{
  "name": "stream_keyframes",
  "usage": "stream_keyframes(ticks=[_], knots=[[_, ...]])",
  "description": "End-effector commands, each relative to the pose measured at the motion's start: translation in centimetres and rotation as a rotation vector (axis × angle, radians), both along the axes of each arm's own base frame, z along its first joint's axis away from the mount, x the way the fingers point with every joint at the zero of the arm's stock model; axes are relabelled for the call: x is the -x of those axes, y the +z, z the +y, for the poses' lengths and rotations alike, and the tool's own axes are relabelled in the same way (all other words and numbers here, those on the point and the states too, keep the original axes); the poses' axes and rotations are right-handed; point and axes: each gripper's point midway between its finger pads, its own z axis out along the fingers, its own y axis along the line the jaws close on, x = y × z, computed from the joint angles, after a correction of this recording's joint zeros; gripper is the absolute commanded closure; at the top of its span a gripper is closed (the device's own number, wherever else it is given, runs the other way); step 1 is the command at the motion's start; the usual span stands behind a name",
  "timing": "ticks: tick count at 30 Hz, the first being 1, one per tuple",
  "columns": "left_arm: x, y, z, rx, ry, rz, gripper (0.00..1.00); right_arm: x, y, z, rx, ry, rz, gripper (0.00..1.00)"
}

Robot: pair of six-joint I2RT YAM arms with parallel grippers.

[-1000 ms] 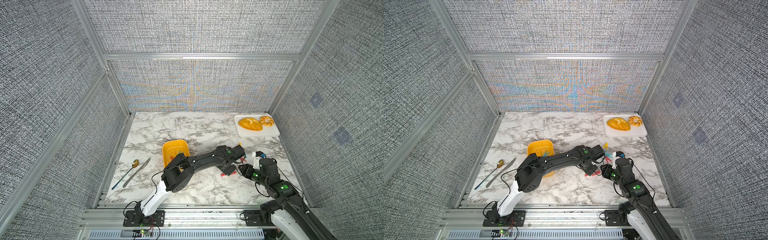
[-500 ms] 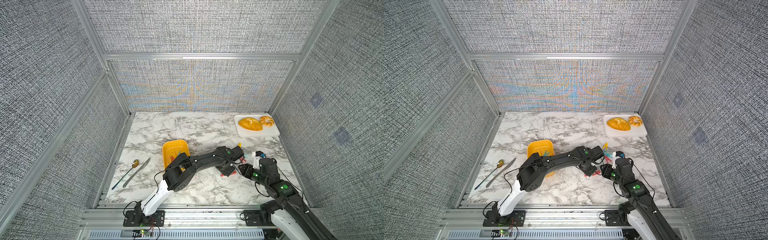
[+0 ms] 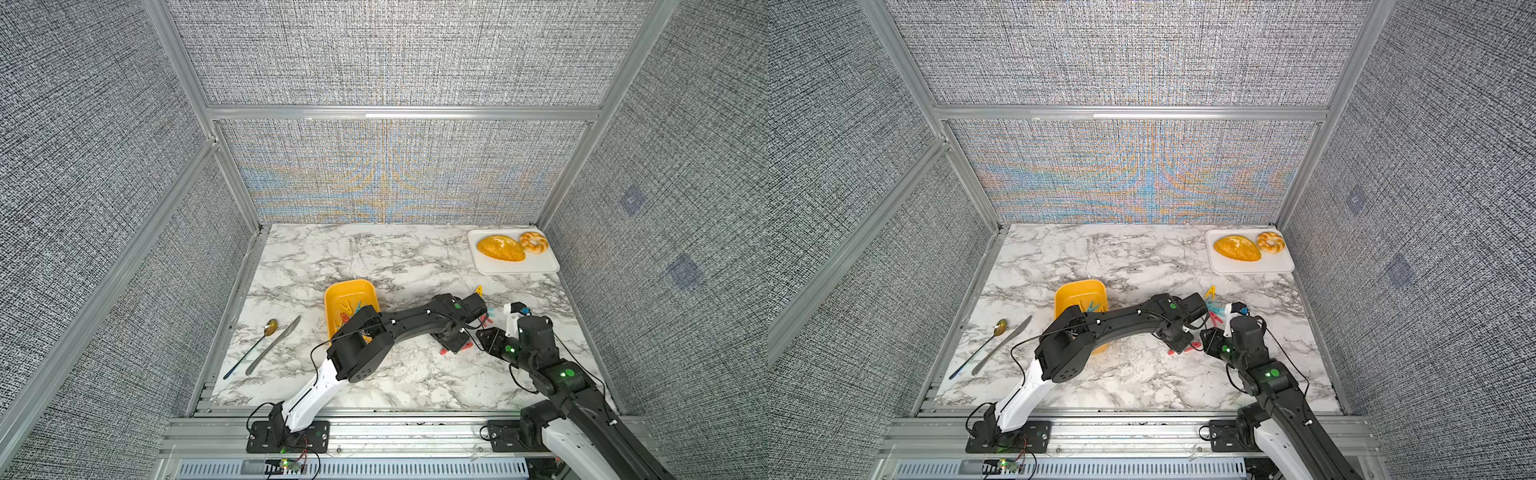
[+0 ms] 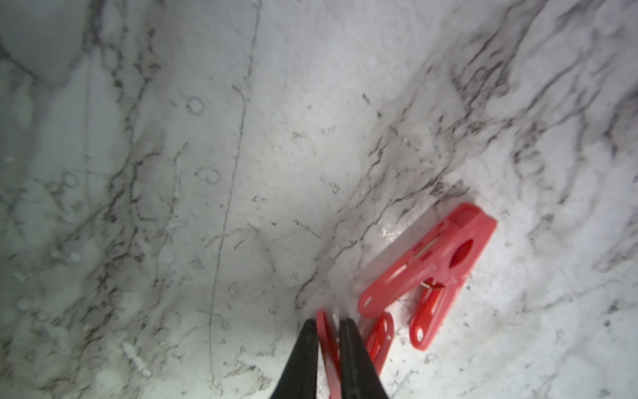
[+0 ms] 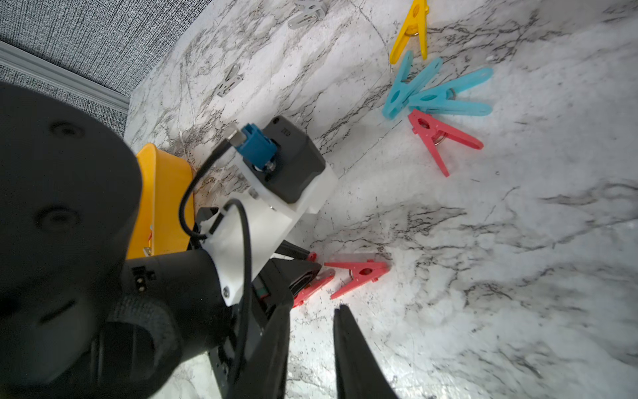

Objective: Put the clothespins into the storage box
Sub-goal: Pick up the clothespin from the center of the board, then place the clothespin in the storage box.

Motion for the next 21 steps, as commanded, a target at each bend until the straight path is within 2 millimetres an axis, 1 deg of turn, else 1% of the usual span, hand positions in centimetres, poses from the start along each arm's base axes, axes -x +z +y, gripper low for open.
stream_keyframes(ticks=[1,3,5,6,8,11,12,14,17,19,21], knots=[[0.0,1.0,1.0,-0.015,0.014,-0.018,0.87,-0.6,0.8,0.2,-0.012,0.002,-0.031,0.72],[-0.2,2.2,1.6,-0.014,0.023,-0.043,0.90,-0.7,0.8,0.3,-0.014,0.006,-0.032,0.72],[-0.7,3.6,2.6,-0.016,0.041,-0.070,0.95,-0.8,0.7,0.5,-0.016,0.014,-0.031,0.72],[-1.0,4.7,3.3,-0.012,0.056,-0.087,0.99,-0.8,0.8,0.7,-0.021,0.020,-0.033,0.72],[-1.7,6.7,5.0,0.002,0.094,-0.114,1.00,-0.9,0.6,1.0,-0.033,0.035,-0.028,0.72],[-3.3,10.3,8.5,0.036,0.174,-0.164,1.00,-0.9,0.2,1.9,-0.055,0.069,-0.015,0.72],[-3.9,11.3,10.0,0.039,0.209,-0.182,1.00,-1.0,-0.3,2.1,-0.056,0.079,0.003,0.72],[-4.9,12.8,12.9,0.040,0.277,-0.209,1.00,-1.1,-0.5,2.7,-0.062,0.097,0.007,0.72],[-6.3,14.2,17.3,0.029,0.381,-0.247,1.00,-1.0,-0.9,3.8,-0.065,0.122,0.014,0.72],[-7.0,14.3,20.1,0.008,0.449,-0.257,1.00,-1.0,-1.3,4.4,-0.058,0.134,0.031,0.72],[-7.4,14.0,22.1,-0.008,0.498,-0.256,1.00,-0.9,-1.8,4.9,-0.045,0.138,0.045,0.72]])
